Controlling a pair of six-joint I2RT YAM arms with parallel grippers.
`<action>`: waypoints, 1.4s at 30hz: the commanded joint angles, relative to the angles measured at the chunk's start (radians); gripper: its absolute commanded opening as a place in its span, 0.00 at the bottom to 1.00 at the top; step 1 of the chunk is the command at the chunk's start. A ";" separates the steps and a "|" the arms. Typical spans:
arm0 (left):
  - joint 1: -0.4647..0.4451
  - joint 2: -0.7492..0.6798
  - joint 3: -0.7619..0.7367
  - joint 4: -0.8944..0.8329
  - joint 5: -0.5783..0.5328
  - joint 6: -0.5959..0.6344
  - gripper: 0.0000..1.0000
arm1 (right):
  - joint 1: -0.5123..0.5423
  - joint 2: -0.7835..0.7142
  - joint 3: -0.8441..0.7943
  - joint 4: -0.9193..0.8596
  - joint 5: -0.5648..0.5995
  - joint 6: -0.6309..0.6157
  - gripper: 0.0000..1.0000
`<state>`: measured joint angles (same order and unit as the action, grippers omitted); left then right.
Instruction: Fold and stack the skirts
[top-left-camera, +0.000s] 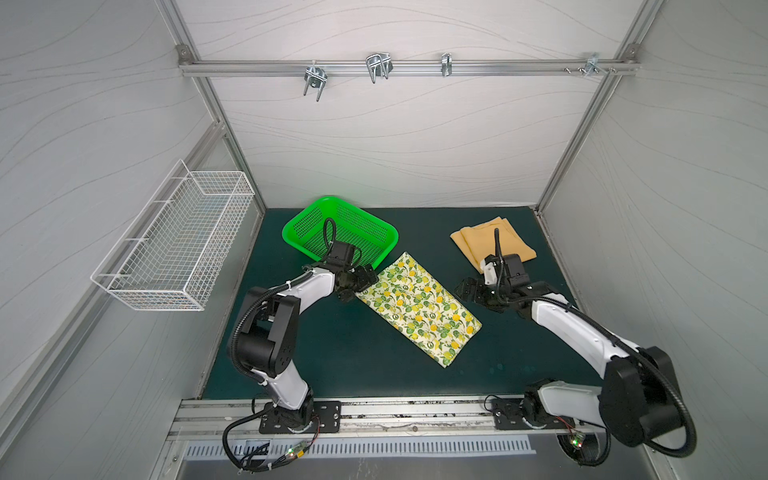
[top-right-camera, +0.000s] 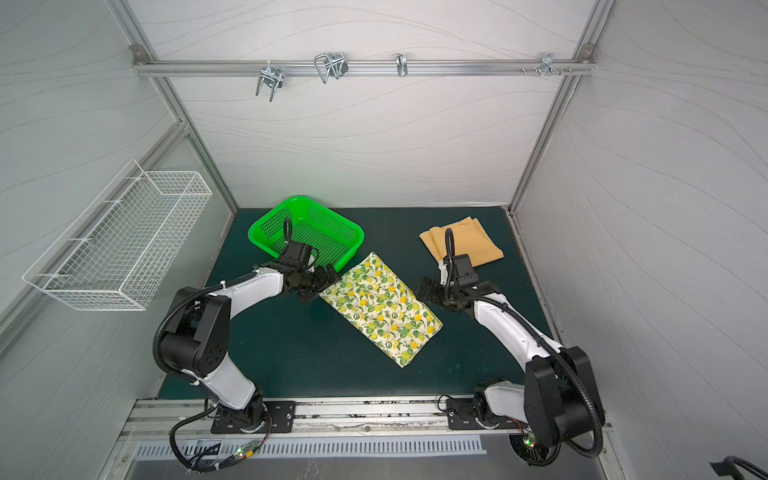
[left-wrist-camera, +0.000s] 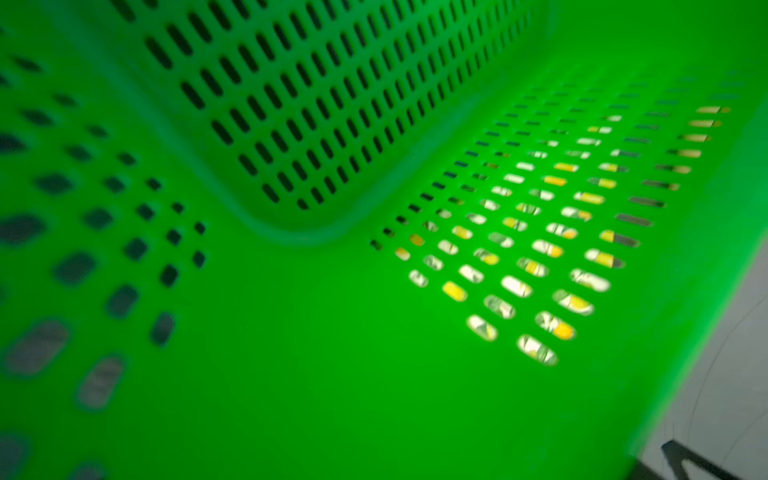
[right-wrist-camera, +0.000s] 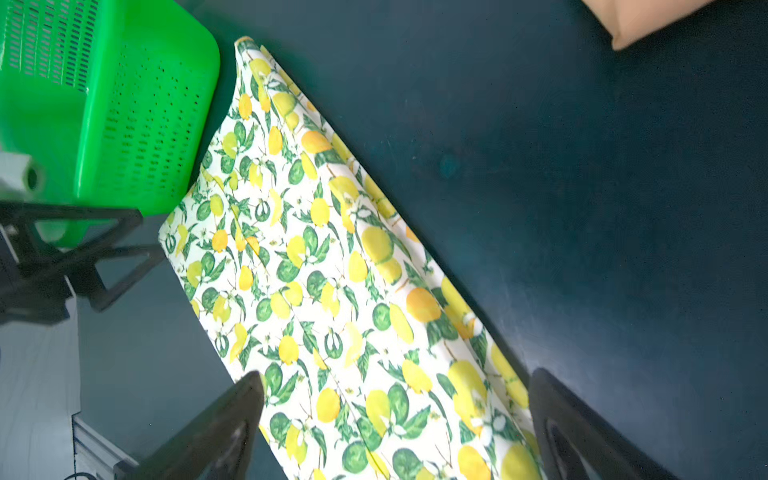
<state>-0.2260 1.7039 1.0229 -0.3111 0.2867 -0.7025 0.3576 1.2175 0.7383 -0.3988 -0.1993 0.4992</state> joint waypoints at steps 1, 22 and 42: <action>0.049 0.045 0.058 -0.030 0.062 0.017 0.99 | 0.024 -0.064 -0.043 -0.067 -0.006 -0.004 0.99; 0.055 -0.203 0.035 -0.073 0.193 0.055 0.99 | 0.165 -0.247 -0.261 -0.029 0.020 0.140 0.99; -0.146 0.061 0.055 0.044 0.185 0.063 0.99 | 0.041 -0.010 -0.257 0.164 -0.034 0.122 0.99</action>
<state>-0.3687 1.7290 1.0599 -0.3199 0.4690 -0.6525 0.4175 1.1725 0.4755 -0.2539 -0.2295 0.6373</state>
